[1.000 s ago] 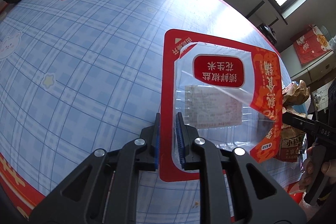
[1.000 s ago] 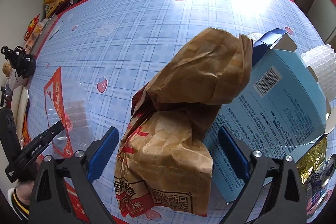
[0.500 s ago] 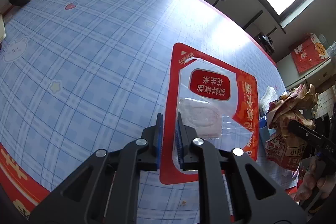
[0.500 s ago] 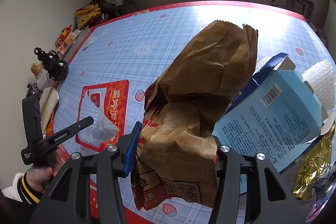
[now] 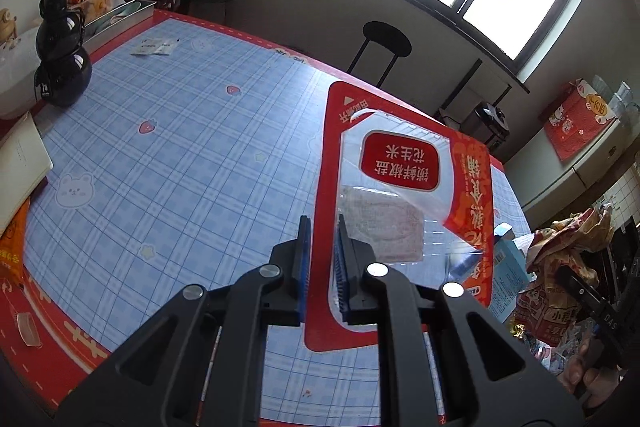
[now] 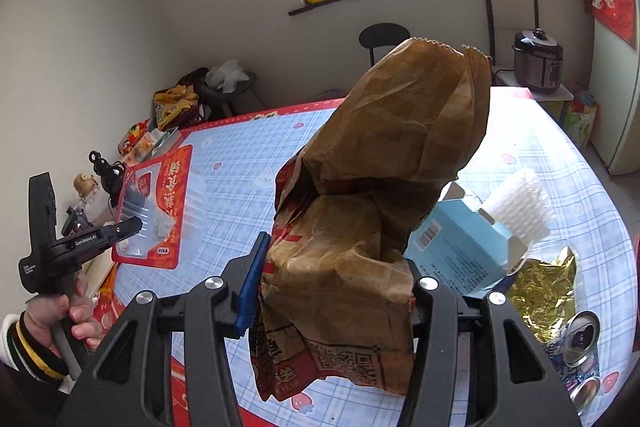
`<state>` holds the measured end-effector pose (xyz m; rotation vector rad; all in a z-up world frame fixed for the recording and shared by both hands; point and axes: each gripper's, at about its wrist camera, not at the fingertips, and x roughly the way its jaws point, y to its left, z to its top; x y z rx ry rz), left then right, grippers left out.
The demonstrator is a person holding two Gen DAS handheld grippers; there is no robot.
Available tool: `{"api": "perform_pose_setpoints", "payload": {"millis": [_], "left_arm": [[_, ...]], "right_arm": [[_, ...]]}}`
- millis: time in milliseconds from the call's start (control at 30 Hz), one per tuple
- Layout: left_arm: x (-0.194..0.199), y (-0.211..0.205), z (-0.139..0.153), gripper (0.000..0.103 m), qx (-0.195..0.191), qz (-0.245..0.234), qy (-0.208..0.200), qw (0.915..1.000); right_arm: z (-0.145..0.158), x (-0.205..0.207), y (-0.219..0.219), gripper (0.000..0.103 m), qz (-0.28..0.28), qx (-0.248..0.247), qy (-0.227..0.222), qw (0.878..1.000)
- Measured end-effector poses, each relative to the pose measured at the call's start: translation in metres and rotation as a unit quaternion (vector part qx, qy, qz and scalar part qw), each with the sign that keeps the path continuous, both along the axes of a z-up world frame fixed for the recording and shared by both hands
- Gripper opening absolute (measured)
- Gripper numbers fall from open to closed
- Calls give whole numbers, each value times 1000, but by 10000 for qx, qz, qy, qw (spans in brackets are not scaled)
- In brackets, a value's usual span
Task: Collect trash
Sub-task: 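Lift the food tray with the left gripper while the right lifts the brown paper bag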
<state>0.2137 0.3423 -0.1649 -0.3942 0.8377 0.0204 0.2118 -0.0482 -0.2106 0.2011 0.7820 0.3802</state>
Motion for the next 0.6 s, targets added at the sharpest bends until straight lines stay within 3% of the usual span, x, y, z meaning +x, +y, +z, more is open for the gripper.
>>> {"api": "perform_pose_setpoints", "payload": {"millis": [133, 333, 600], "left_arm": [[6, -38, 31, 15, 163, -181, -216, 9995], [20, -127, 65, 15, 184, -807, -496, 9953], [23, -264, 84, 15, -44, -1687, -696, 9832]], "right_arm": [[9, -16, -51, 51, -404, 169, -199, 9988], [17, -53, -144, 51, -1219, 237, -376, 9915], [17, -105, -298, 51, -2537, -165, -308, 9667]]}}
